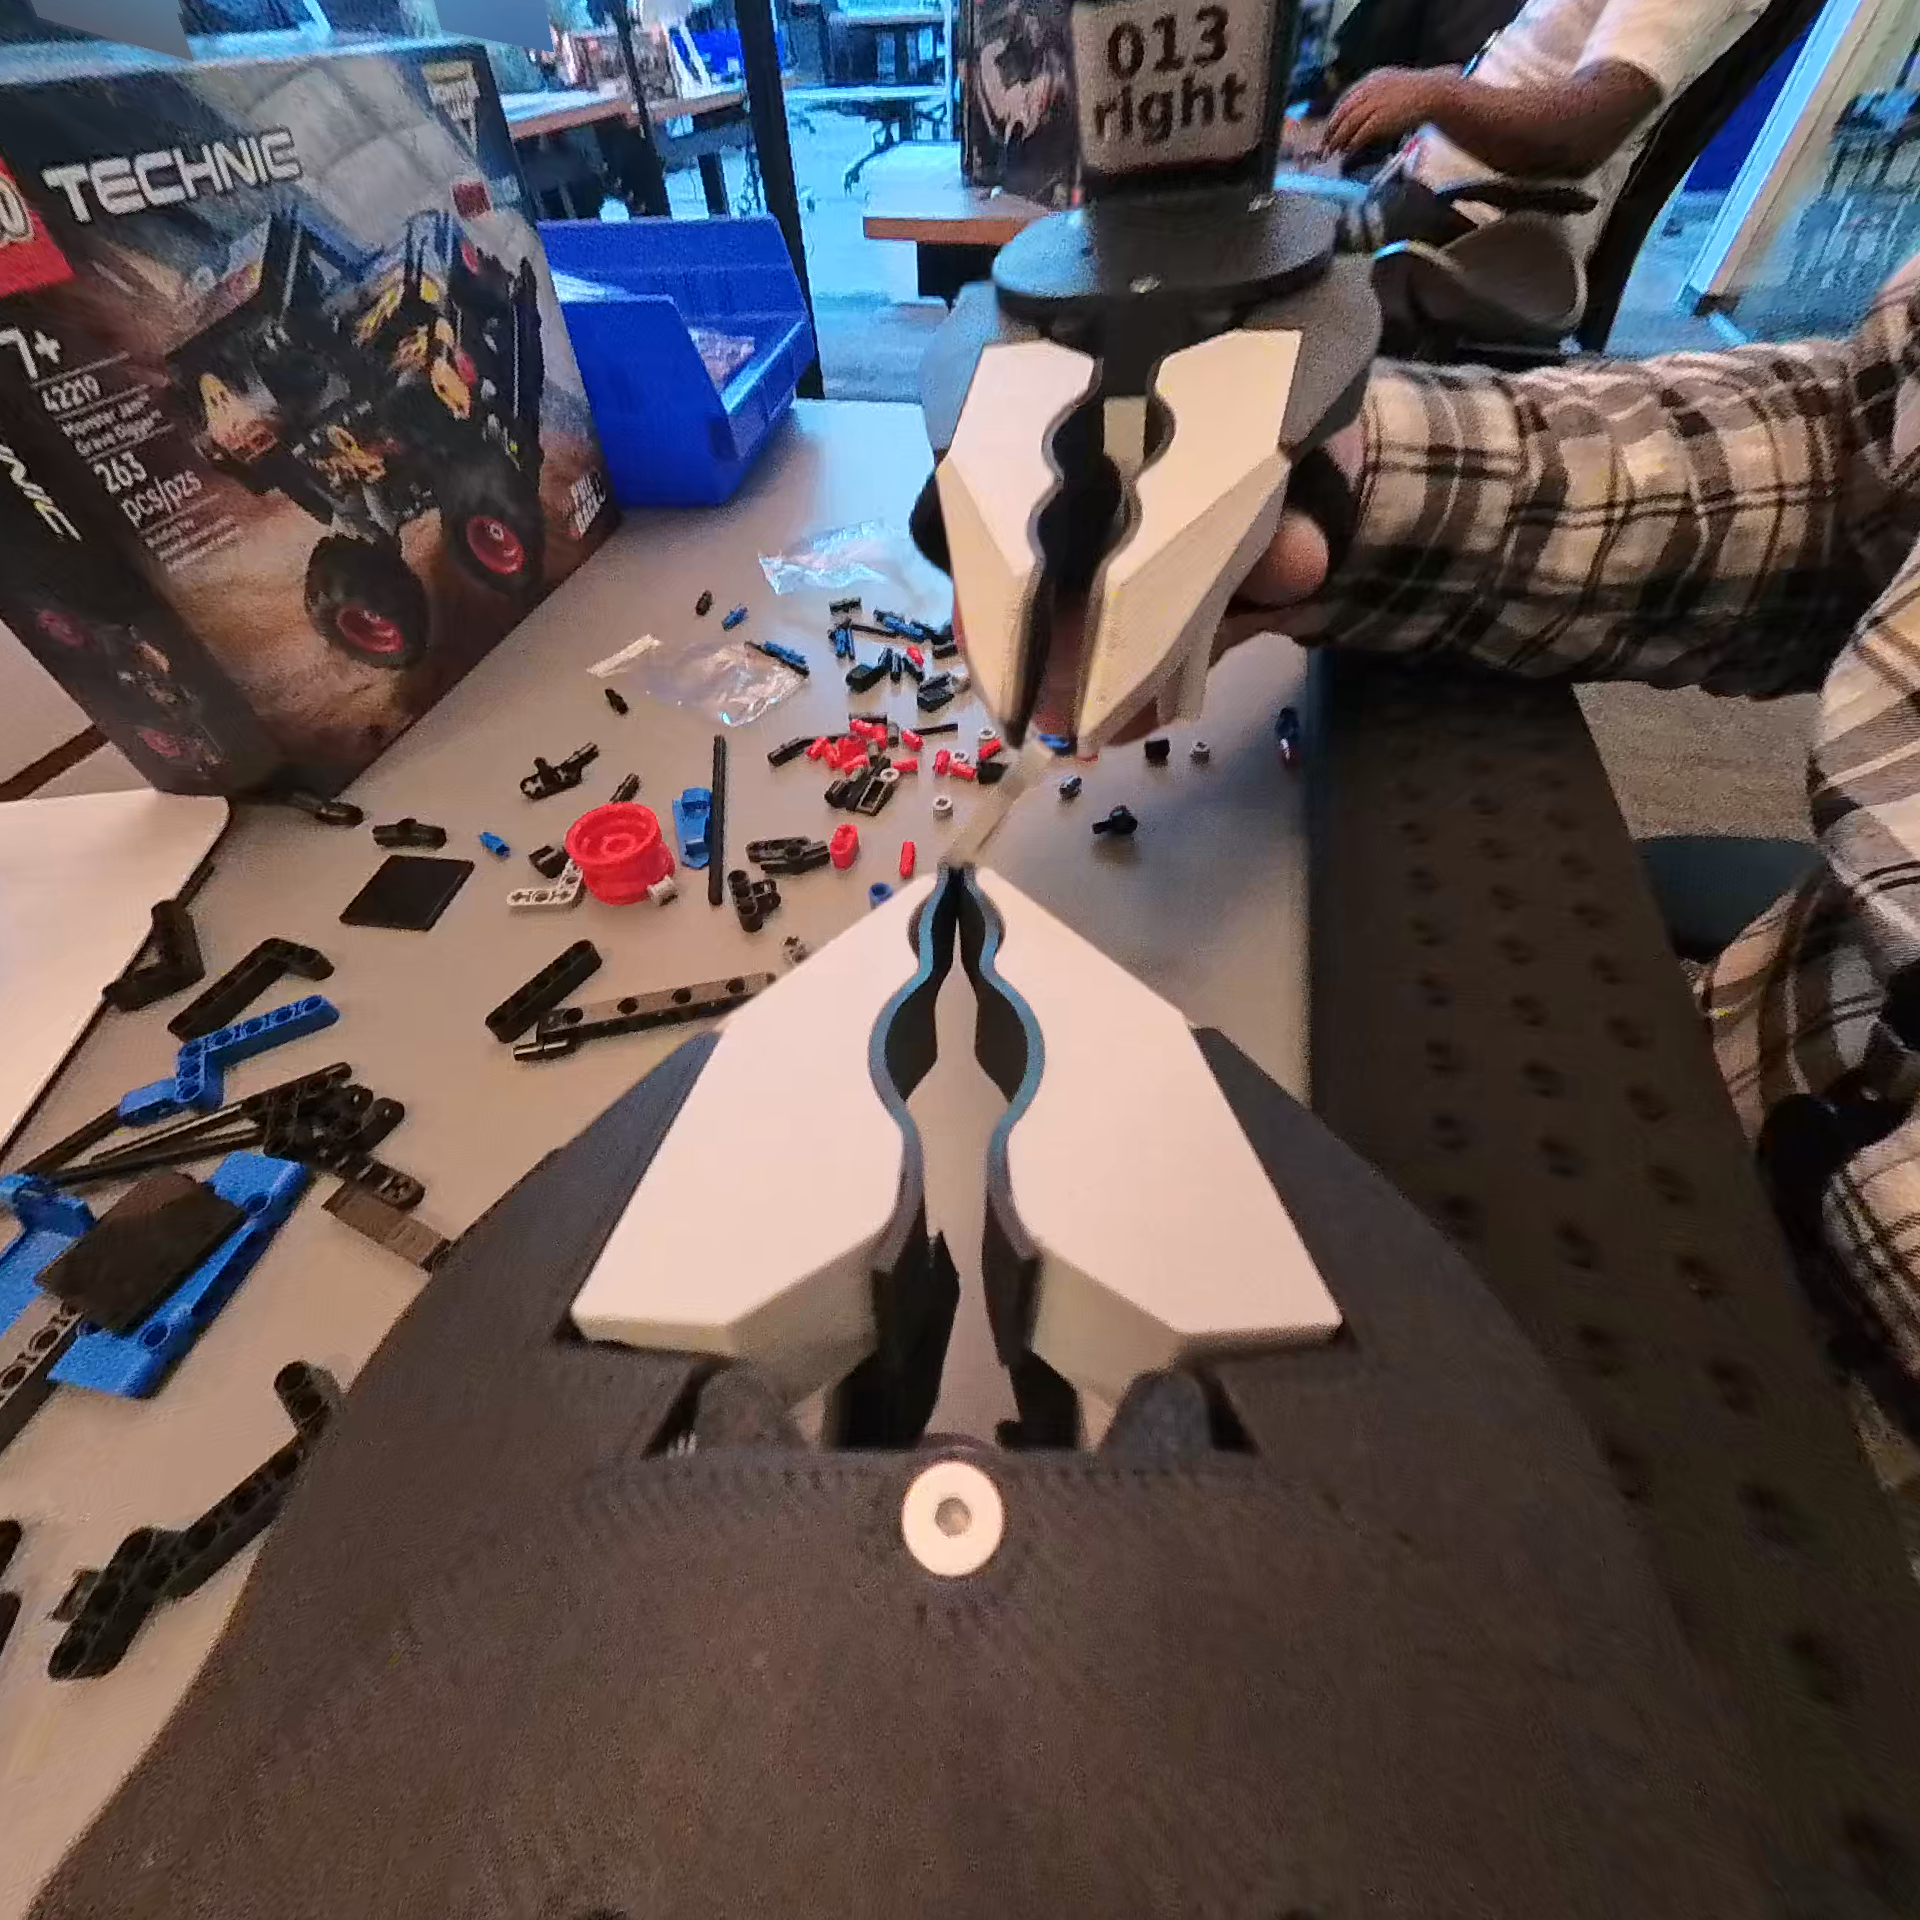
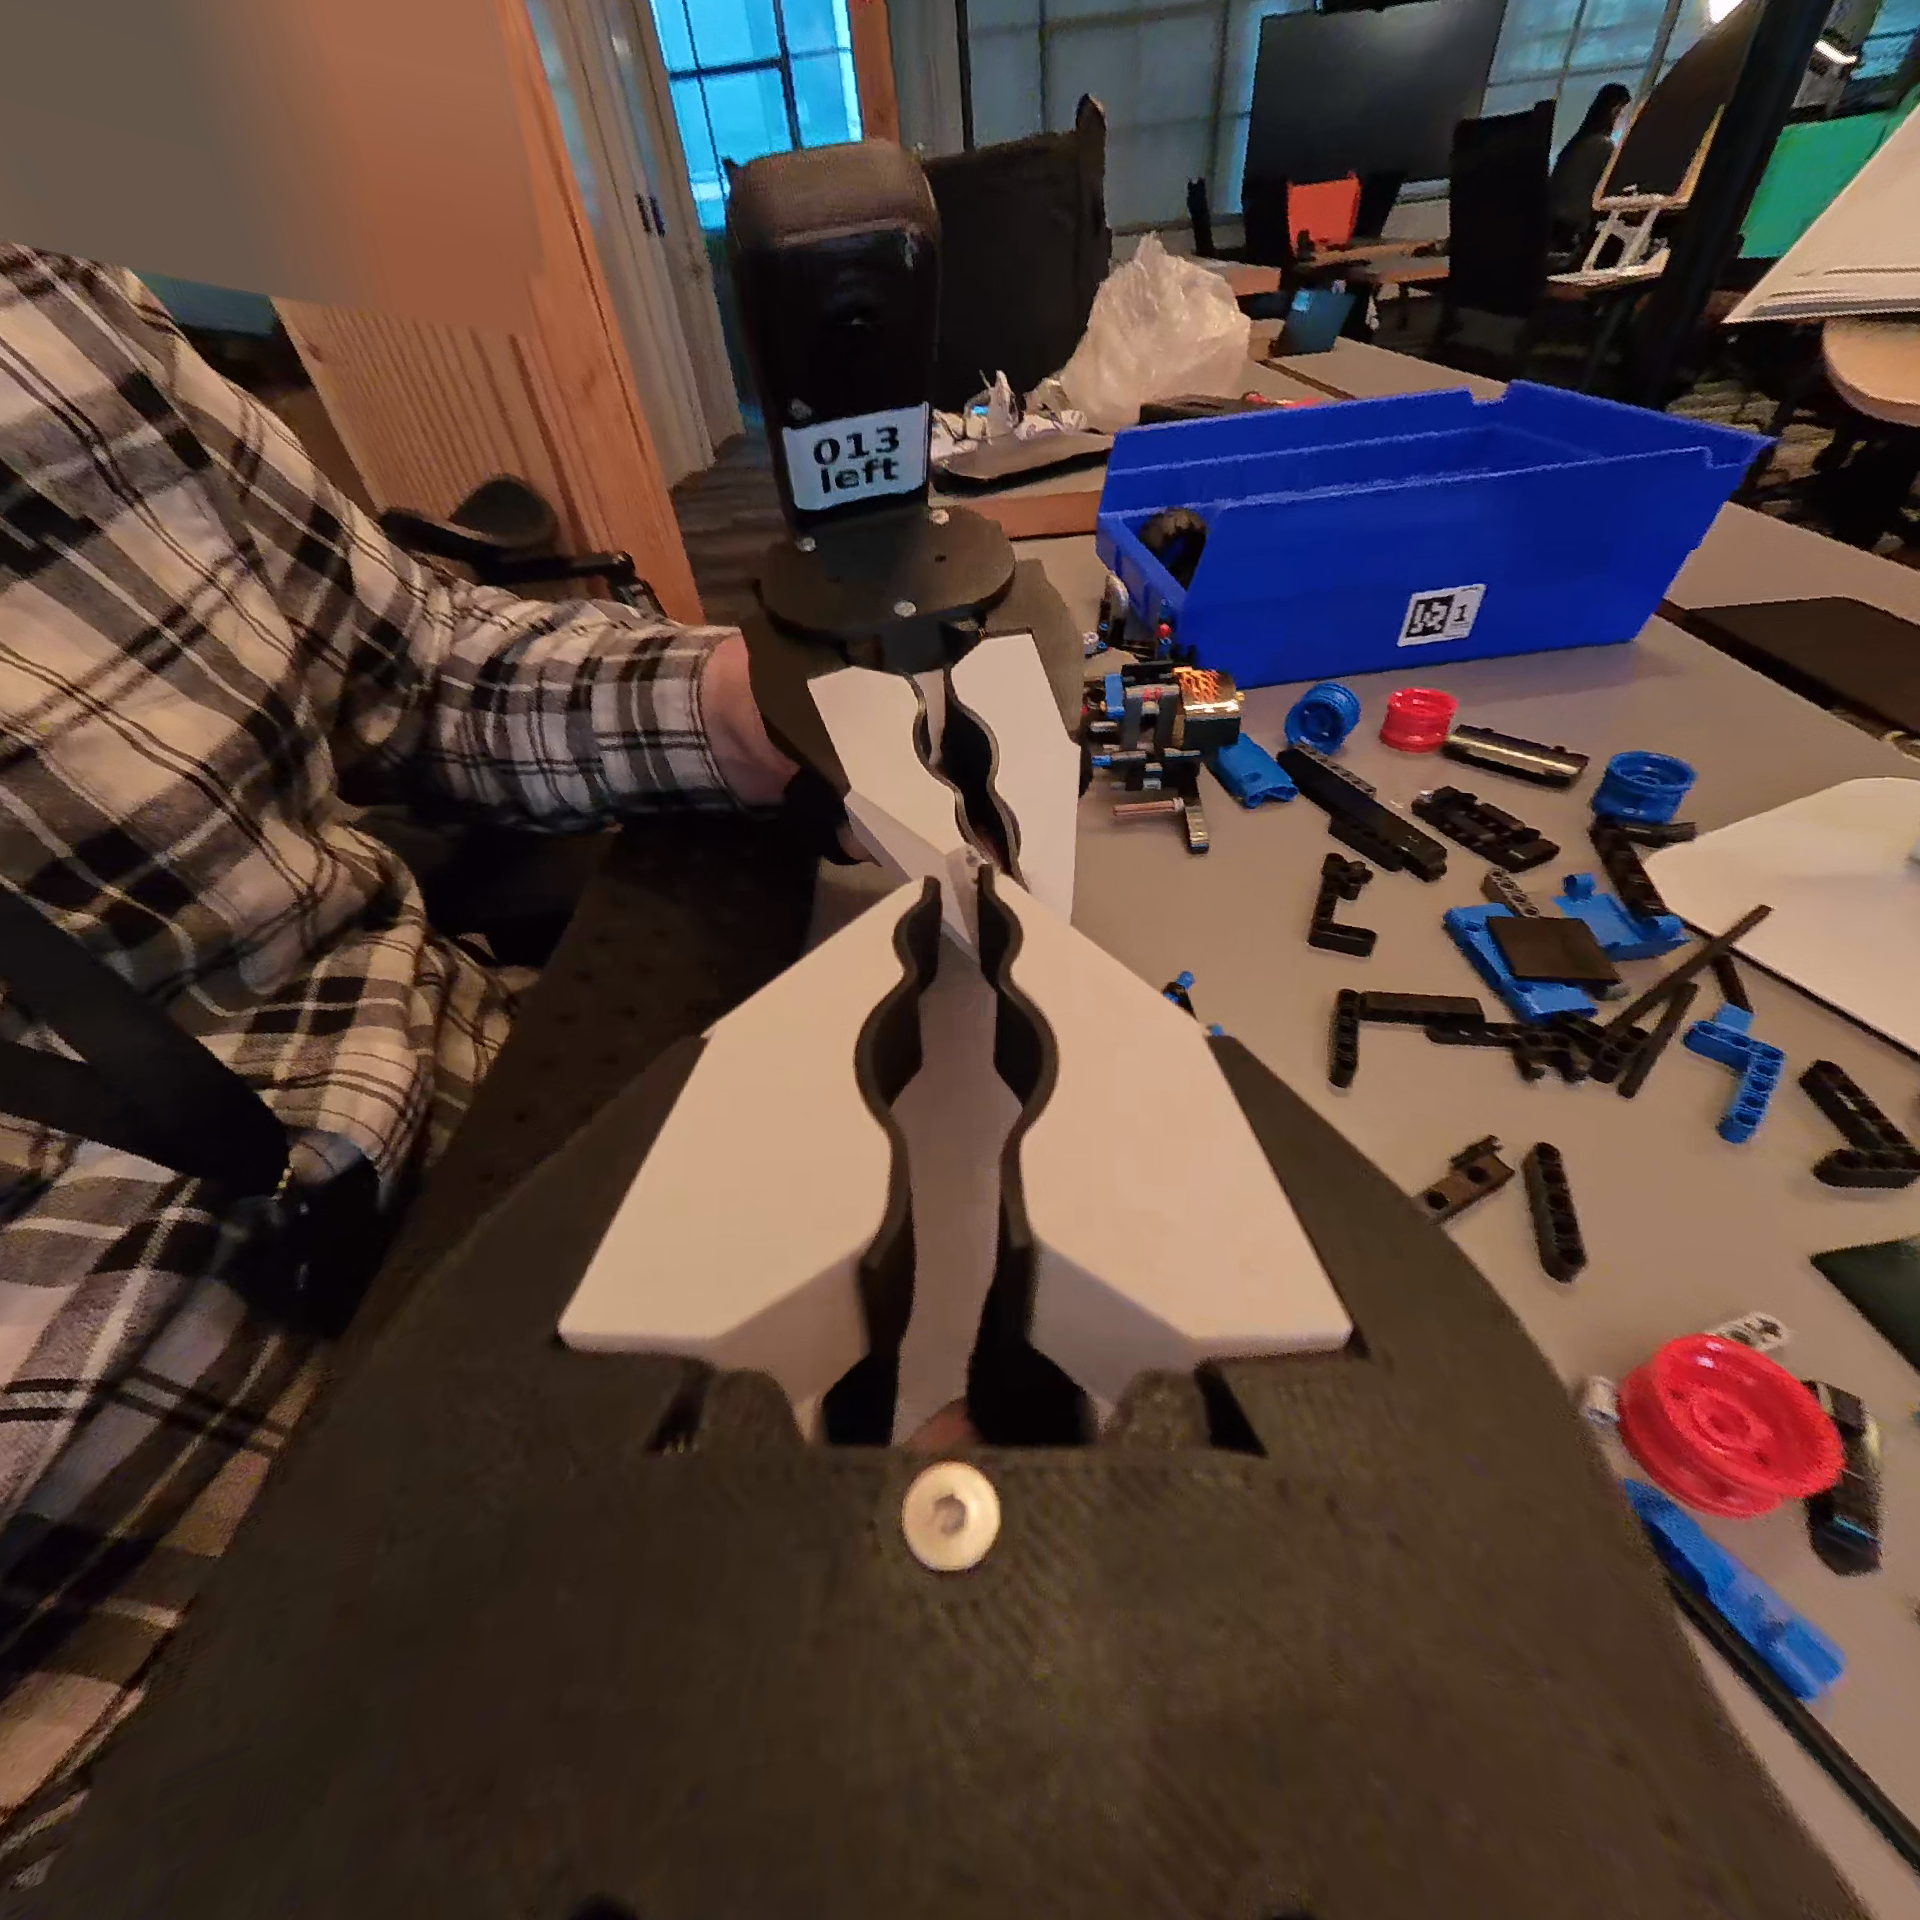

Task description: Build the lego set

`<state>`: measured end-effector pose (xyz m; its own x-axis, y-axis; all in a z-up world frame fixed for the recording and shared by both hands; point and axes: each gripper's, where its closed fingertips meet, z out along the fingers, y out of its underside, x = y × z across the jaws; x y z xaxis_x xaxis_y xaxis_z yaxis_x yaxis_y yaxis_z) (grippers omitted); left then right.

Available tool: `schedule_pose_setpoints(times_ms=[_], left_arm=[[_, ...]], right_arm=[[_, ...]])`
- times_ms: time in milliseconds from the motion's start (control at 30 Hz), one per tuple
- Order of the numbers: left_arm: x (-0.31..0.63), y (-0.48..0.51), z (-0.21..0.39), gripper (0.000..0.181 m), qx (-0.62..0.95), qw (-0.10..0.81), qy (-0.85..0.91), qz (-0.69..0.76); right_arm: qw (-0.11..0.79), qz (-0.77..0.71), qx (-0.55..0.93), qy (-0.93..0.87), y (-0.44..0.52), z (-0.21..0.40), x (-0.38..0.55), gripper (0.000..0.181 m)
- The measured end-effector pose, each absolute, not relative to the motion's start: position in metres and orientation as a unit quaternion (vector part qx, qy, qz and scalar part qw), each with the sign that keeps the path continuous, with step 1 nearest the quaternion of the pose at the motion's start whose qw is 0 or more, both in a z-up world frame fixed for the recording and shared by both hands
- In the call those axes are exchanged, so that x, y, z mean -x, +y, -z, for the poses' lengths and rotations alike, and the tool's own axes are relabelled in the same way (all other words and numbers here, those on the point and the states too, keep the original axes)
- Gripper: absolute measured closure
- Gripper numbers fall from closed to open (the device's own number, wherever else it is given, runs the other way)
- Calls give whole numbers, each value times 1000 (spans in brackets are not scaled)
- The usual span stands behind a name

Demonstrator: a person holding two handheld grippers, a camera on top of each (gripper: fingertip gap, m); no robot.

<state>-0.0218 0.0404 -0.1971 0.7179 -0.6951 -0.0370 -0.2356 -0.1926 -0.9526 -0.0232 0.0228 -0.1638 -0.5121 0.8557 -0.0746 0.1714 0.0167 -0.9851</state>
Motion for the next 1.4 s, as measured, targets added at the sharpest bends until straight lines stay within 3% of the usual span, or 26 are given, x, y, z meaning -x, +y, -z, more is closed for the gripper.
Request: schedule_pose_setpoints(times_ms=[500, 633, 733, 933, 1033, 1200, 1400], left_arm=[[35, 46, 222, 181, 803, 469, 337, 145], [34, 46, 223, 181, 807, 460, 349, 124], [35, 46, 226, 181, 810, 450, 362, 99], [32, 50, 214, 179, 796, 489, 332, 126], [25, 50, 195, 160, 771, 530, 285, 210], [20, 47, 164, 177, 708, 598, 276, 256], [21, 45, 173, 180, 727, 566, 329, 208]], right_arm=[[344, -436, 424, -715, 31, 194, 22, 161], [361, -382, 438, -730, 36, 205, 29, 163], [371, -367, 439, -731, 36, 208, 31, 178], [337, -491, 487, -639, 44, 184, 29, 181], [312, -567, 493, -582, 46, 167, 26, 181], [285, -611, 486, -557, 41, 161, 25, 180], [331, -553, 474, -600, 46, 162, 21, 171]])
